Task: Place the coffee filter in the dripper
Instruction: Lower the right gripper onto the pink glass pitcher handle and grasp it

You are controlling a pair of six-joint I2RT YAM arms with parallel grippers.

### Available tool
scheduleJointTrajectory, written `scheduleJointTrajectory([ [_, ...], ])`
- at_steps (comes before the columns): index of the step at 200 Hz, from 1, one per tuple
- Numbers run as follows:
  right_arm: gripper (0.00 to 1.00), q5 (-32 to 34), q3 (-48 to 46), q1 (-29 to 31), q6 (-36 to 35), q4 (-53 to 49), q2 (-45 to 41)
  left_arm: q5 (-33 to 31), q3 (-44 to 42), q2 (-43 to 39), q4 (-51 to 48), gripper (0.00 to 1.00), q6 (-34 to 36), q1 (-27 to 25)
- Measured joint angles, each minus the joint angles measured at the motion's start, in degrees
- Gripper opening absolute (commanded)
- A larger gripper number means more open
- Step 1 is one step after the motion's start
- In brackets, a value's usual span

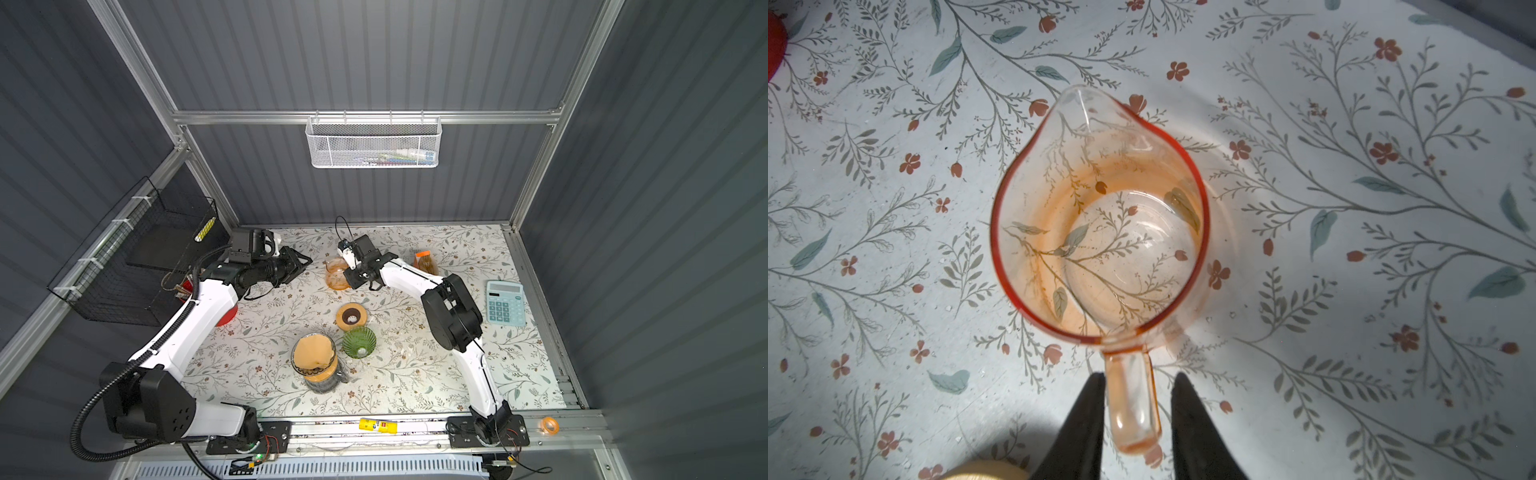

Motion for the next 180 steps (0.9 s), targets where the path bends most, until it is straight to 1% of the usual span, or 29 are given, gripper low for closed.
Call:
scheduleJointTrajectory([
  [46,0.27,-0.02,0.33,0.0,-0.17,-0.68,1.62,0.17,0.0,0.22,0.0,0.38,0.0,0.02],
  [90,0.17,-0.07,0.33,0.02,-0.46,-0.76,1.62,0.17,0.0,0.26,0.0,0.38,-0.02,0.02],
  [113,0.14,0.0,0.35,-0.07,-0.79,-0.7,1.62,0.17,0.0,0.26,0.0,0.38,0.0,0.02],
  [137,0.09,0.04,0.35,-0.07,-0.79,-0.7,1.62,0.17,0.0,0.26,-0.02,0.38,0.0,0.02],
  [162,0.0,0.33,0.35,-0.07,-0.79,-0.72,1.62,0.17,0.0,0.26,0.0,0.38,0.0,0.02],
  [180,0.0,0.48,0.35,-0.04,-0.81,-0.7,1.6,0.15,0.0,0.26,-0.02,0.38,0.0,0.02],
])
